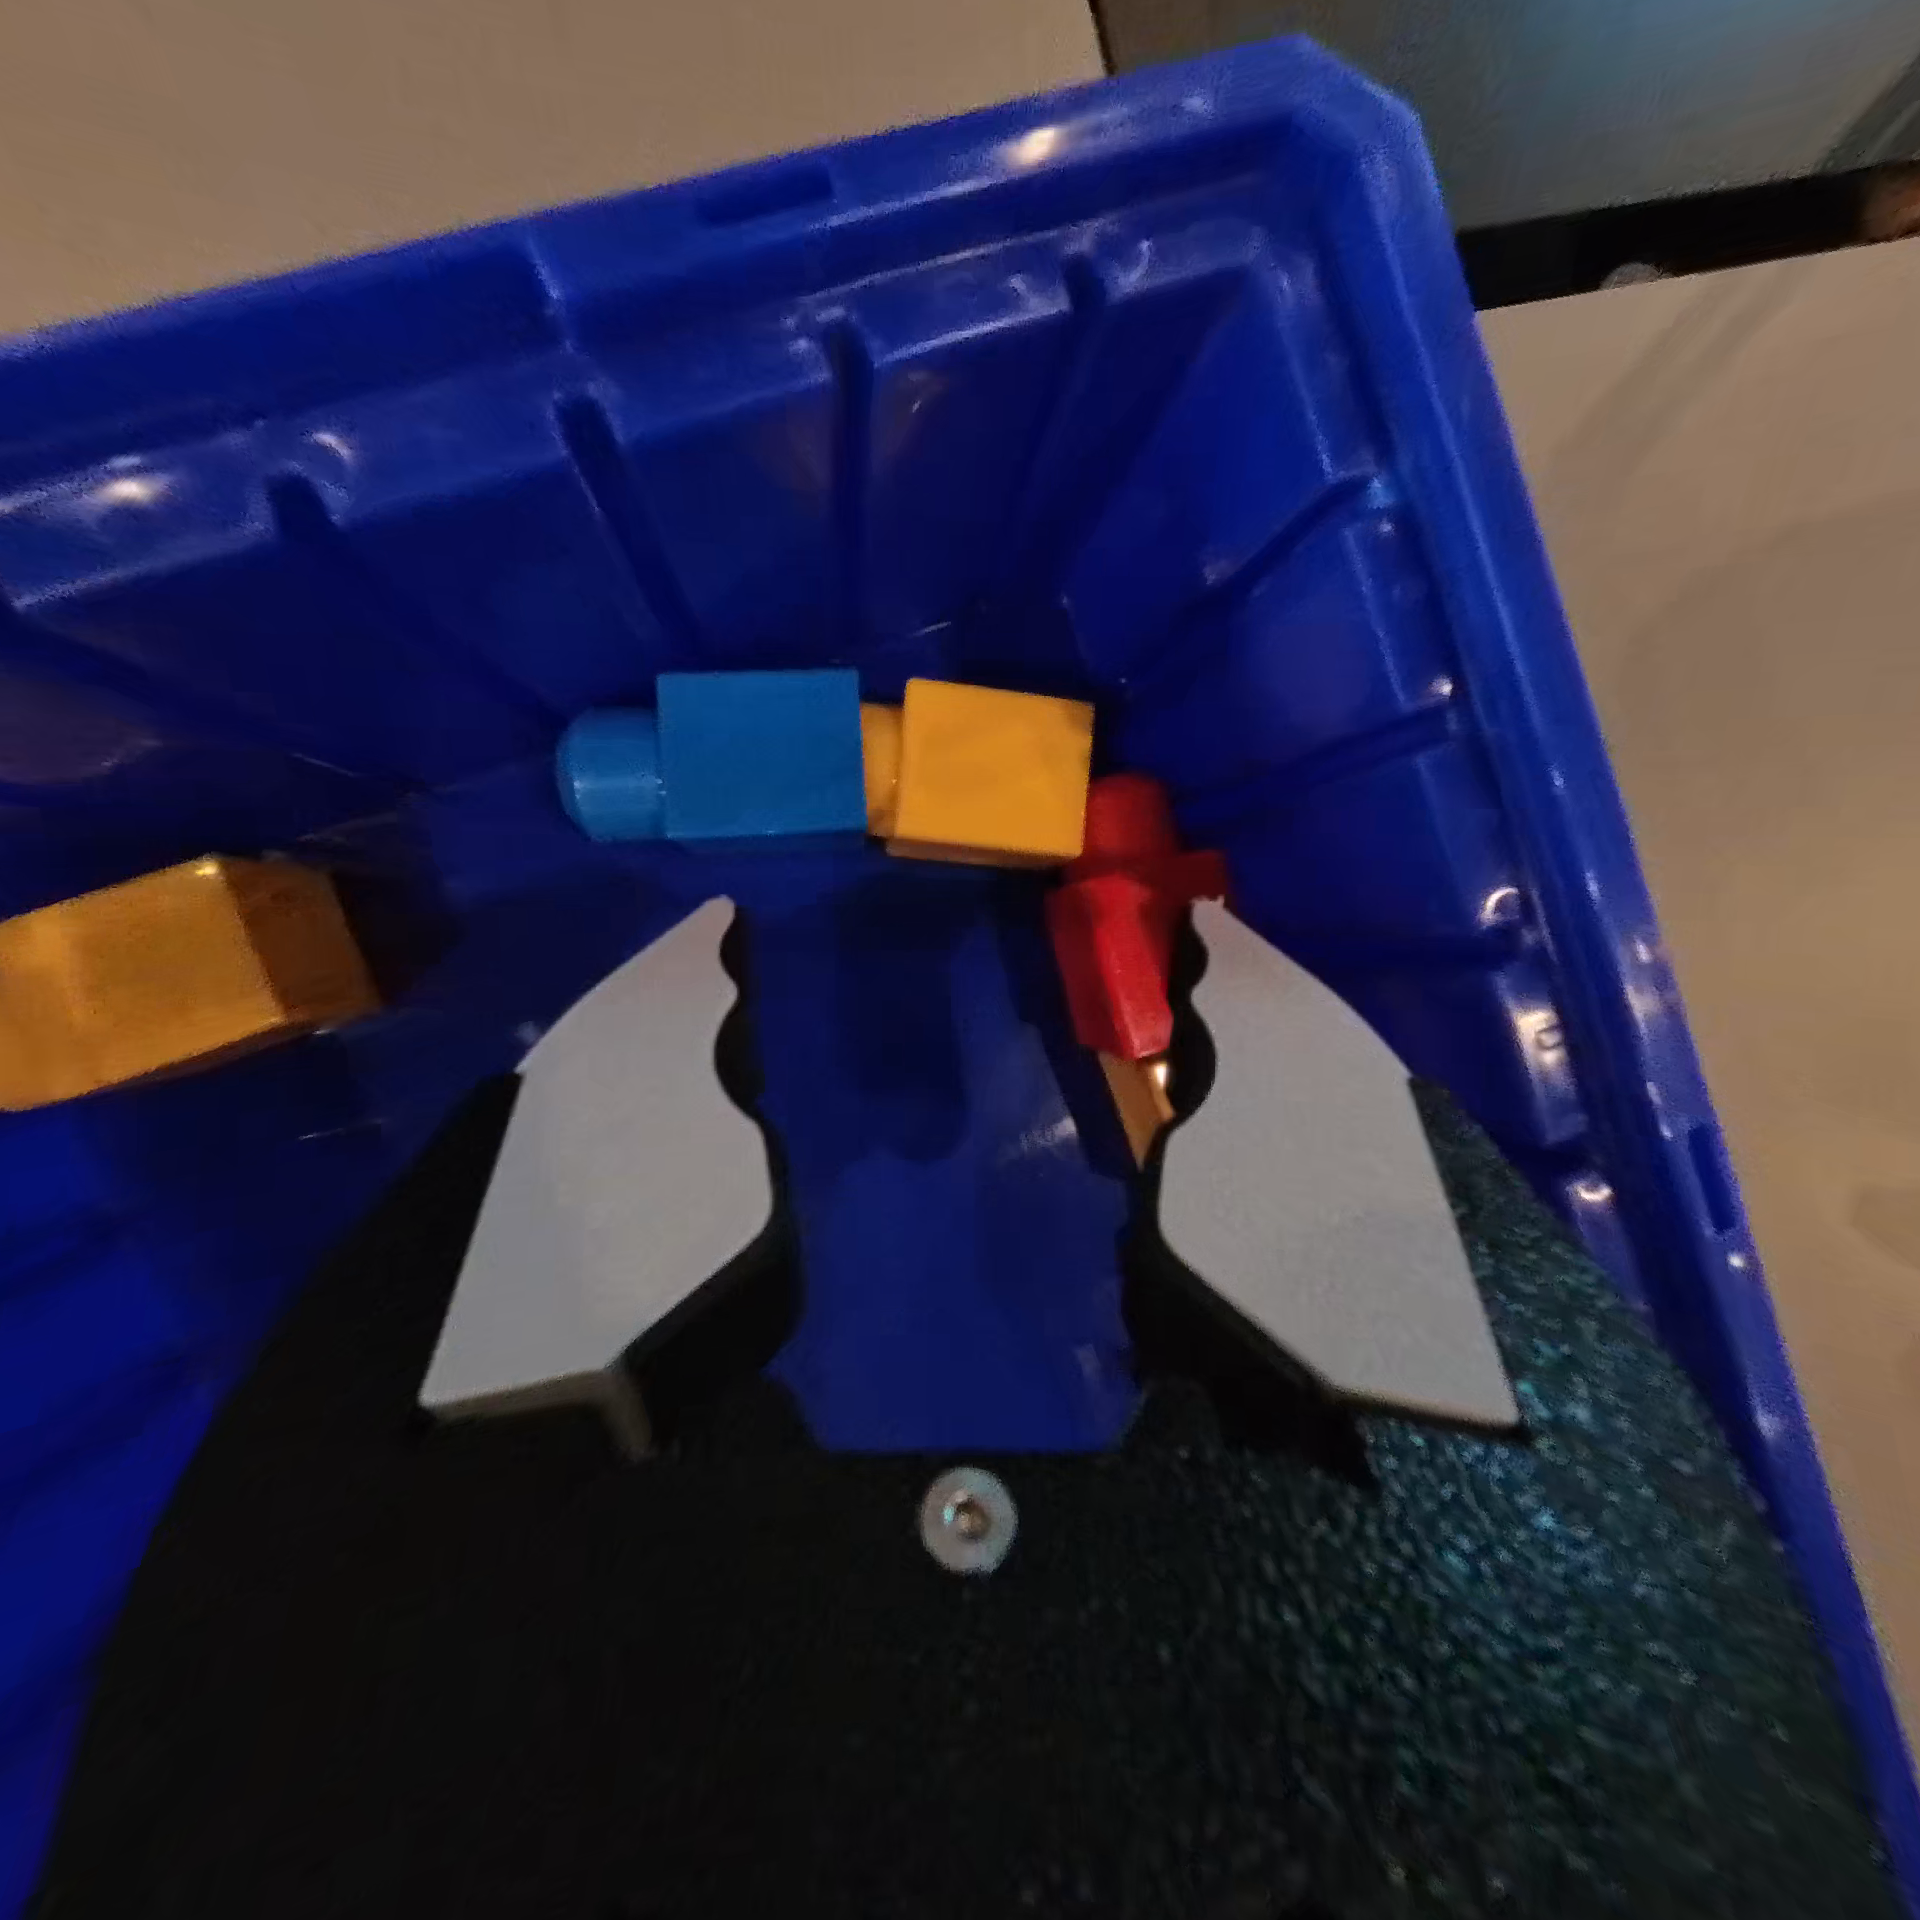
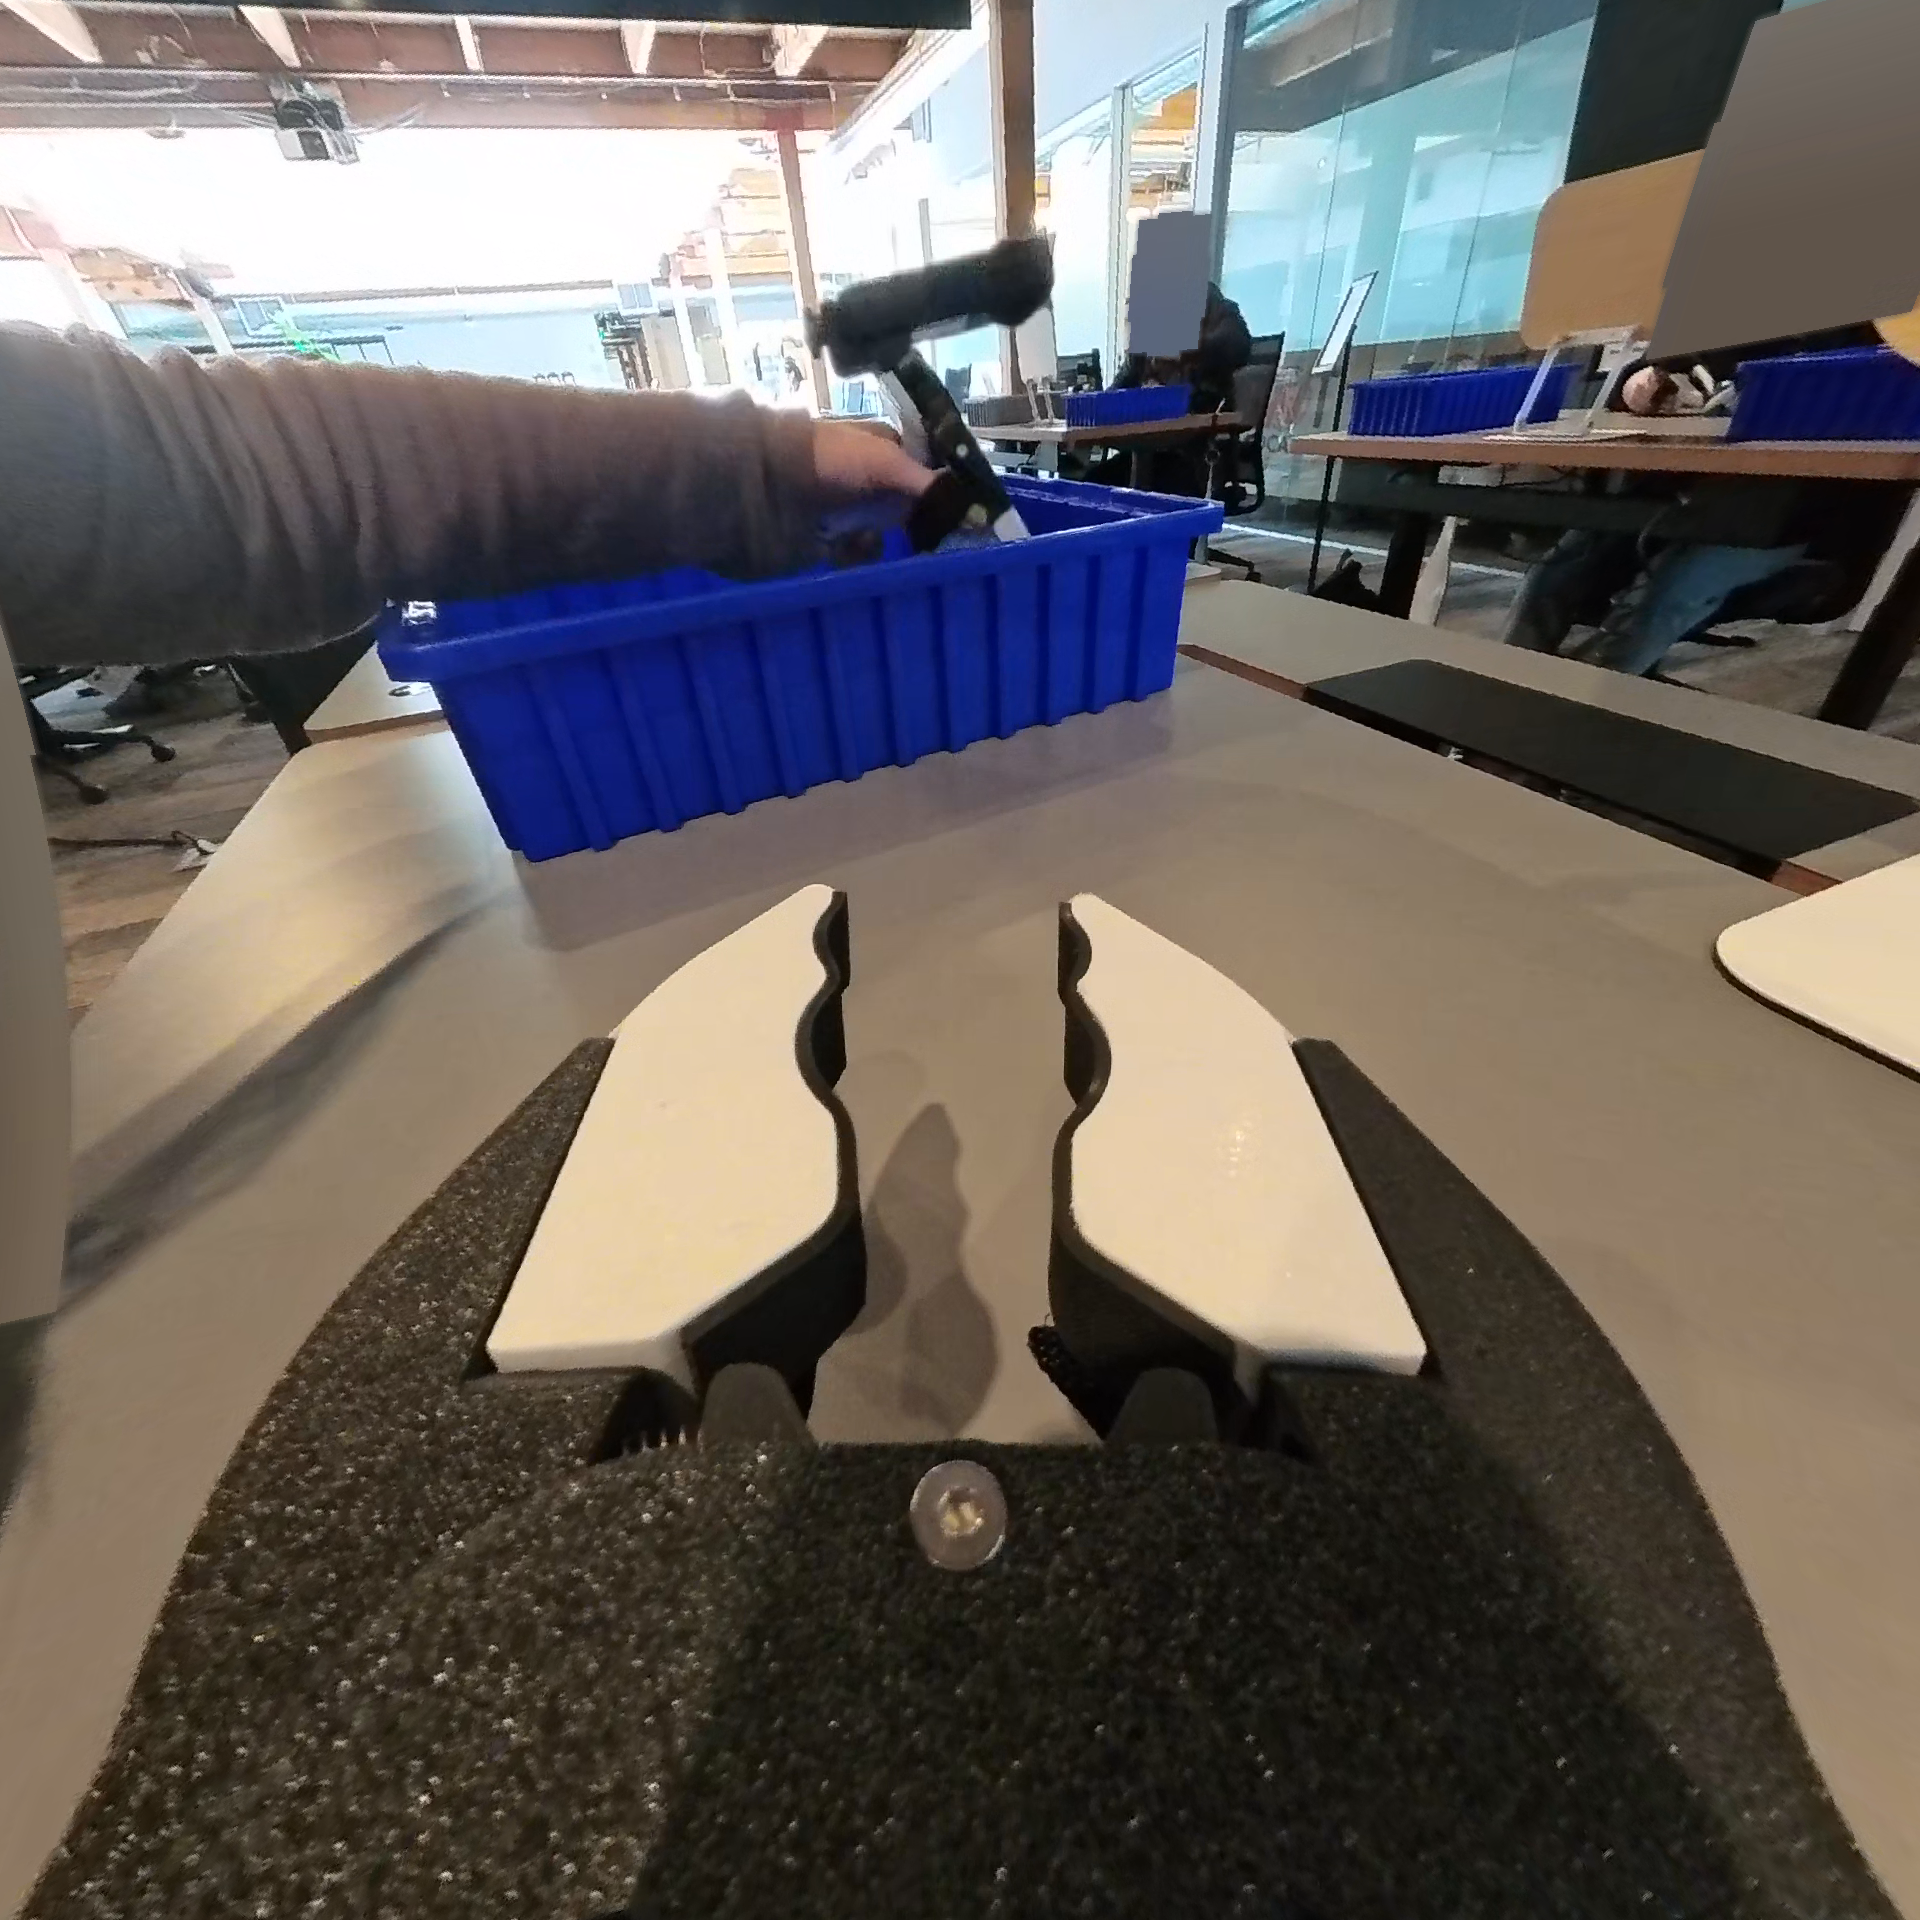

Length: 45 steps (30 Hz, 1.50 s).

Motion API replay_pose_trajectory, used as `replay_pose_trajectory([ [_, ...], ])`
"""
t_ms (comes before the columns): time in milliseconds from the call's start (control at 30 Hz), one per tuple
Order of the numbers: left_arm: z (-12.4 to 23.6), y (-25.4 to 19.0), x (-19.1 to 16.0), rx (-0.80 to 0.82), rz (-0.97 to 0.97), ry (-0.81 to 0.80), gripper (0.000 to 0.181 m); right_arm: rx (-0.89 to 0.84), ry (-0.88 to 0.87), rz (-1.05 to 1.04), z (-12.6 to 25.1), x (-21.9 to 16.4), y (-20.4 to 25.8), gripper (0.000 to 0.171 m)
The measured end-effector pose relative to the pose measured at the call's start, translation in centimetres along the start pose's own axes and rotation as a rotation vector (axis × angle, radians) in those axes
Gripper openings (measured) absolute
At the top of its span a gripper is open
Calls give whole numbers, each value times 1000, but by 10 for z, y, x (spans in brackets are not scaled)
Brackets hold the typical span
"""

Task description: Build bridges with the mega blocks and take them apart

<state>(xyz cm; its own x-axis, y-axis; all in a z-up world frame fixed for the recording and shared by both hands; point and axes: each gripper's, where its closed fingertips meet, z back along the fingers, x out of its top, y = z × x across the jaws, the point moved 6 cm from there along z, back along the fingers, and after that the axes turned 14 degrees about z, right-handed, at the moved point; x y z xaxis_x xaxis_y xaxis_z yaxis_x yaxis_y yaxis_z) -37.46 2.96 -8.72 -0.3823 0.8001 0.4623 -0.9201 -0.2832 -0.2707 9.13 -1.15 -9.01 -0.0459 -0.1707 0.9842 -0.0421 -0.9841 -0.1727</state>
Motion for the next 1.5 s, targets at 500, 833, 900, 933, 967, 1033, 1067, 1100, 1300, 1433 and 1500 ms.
replay_pose_trajectory([
  [500,-20,-2,-10,86,1,214,110,9,2,-20,0,0,-1,38],
  [833,-14,10,-6,204,-35,194,128,11,-4,-25,0,0,-2,37],
  [900,-9,15,-1,250,-63,169,125,12,-3,-25,0,0,-2,37],
  [933,-8,18,0,263,-63,165,123,13,-3,-26,0,0,-2,37],
  [967,-6,20,0,268,-57,169,122,13,-3,-27,0,0,-2,37],
  [1033,-5,23,0,262,-46,174,121,14,-4,-27,0,0,-2,37],
  [1067,-5,22,1,239,-47,168,118,14,-4,-28,0,0,-2,37],
  [1100,-5,17,1,181,-54,160,115,14,-4,-29,0,0,-2,37],
  [1300,3,-4,10,82,-365,58,80,12,-8,-37,0,0,-3,37],
  [1433,9,-18,8,29,-554,55,63,12,-12,-49,1,0,-4,37],
  [1500,10,-21,6,21,-595,70,57,12,-15,-53,1,0,-5,37],
])
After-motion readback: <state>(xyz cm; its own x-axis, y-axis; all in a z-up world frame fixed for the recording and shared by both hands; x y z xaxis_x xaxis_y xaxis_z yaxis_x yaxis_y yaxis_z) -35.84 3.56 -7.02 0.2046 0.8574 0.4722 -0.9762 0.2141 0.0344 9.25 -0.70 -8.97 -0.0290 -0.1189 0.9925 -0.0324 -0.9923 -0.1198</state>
